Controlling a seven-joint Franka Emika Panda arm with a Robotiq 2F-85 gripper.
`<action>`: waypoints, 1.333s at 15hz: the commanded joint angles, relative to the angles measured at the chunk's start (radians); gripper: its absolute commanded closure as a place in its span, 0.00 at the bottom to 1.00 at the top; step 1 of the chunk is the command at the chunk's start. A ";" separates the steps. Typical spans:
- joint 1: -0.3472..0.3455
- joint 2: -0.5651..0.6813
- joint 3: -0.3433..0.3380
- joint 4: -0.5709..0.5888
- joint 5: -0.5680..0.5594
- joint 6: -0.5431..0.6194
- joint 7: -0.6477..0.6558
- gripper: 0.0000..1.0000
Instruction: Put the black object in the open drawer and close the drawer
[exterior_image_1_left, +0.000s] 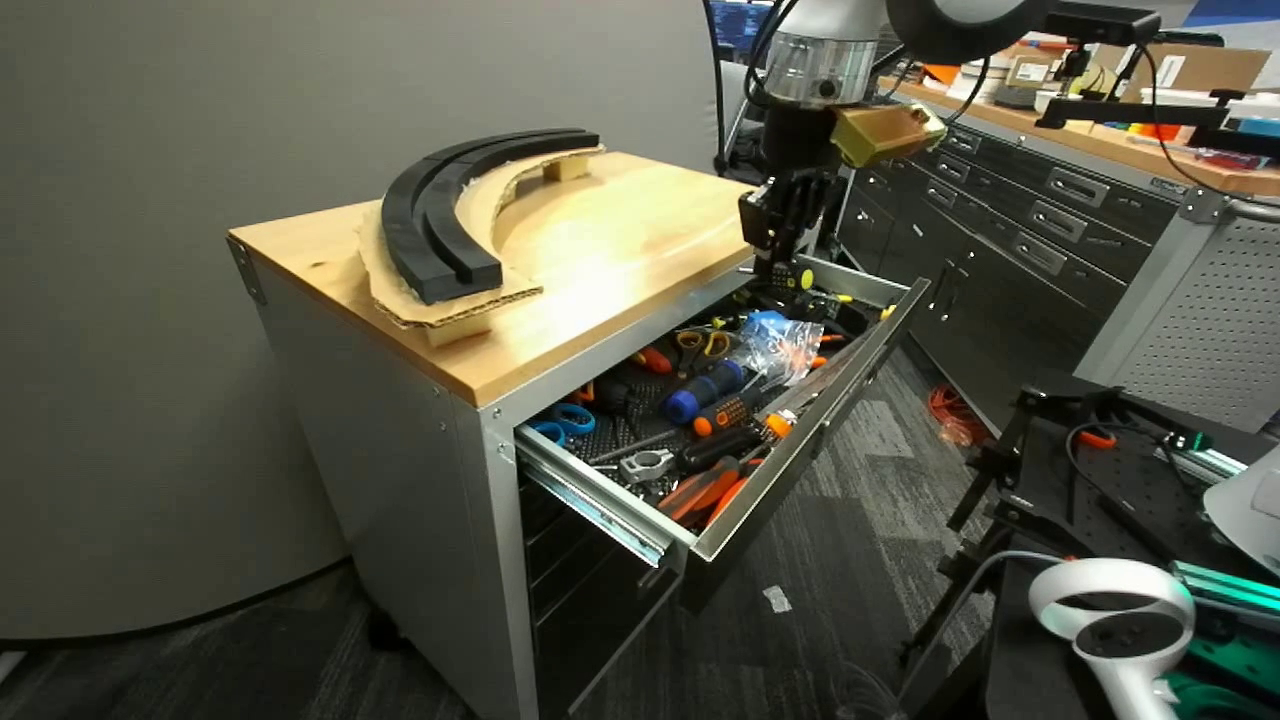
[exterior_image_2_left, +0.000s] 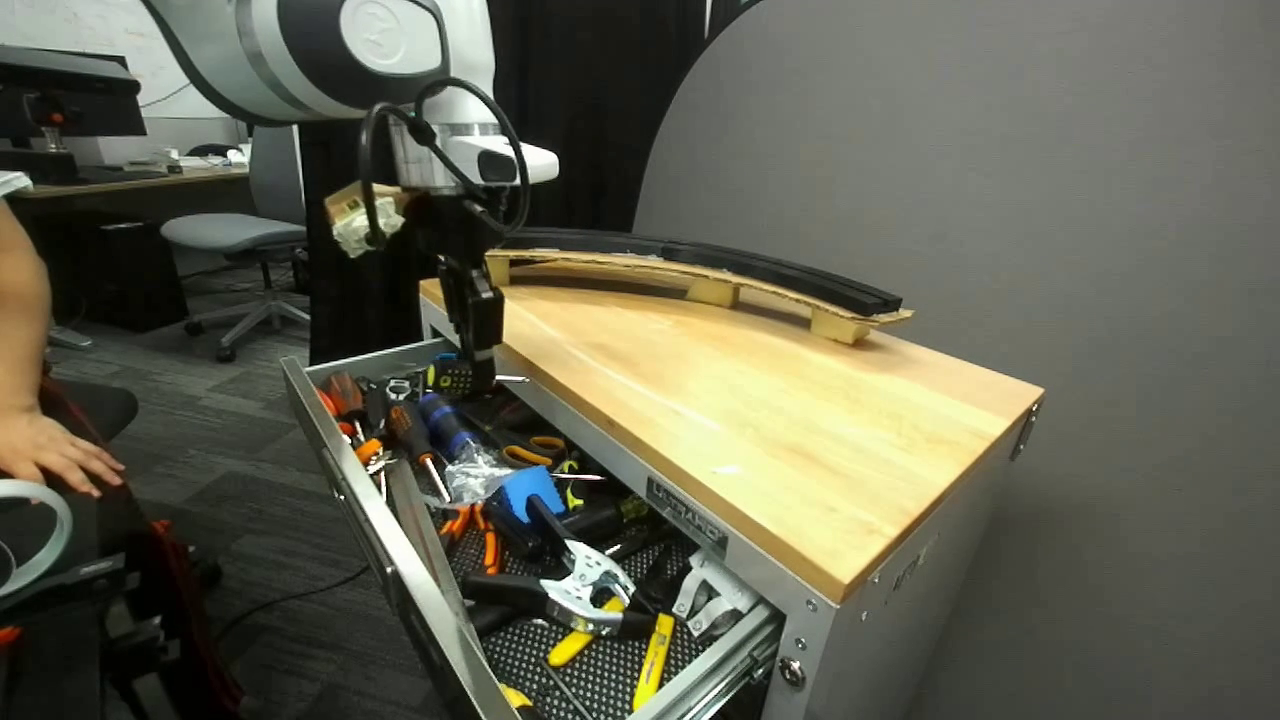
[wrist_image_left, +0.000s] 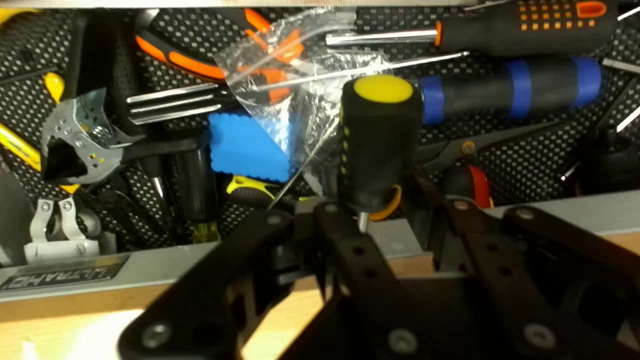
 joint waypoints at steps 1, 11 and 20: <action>0.013 -0.045 -0.012 -0.058 -0.013 0.015 -0.049 0.41; -0.074 0.103 -0.044 -0.032 0.150 -0.223 -0.625 0.00; -0.012 0.267 -0.118 -0.005 -0.200 -0.371 -0.333 0.75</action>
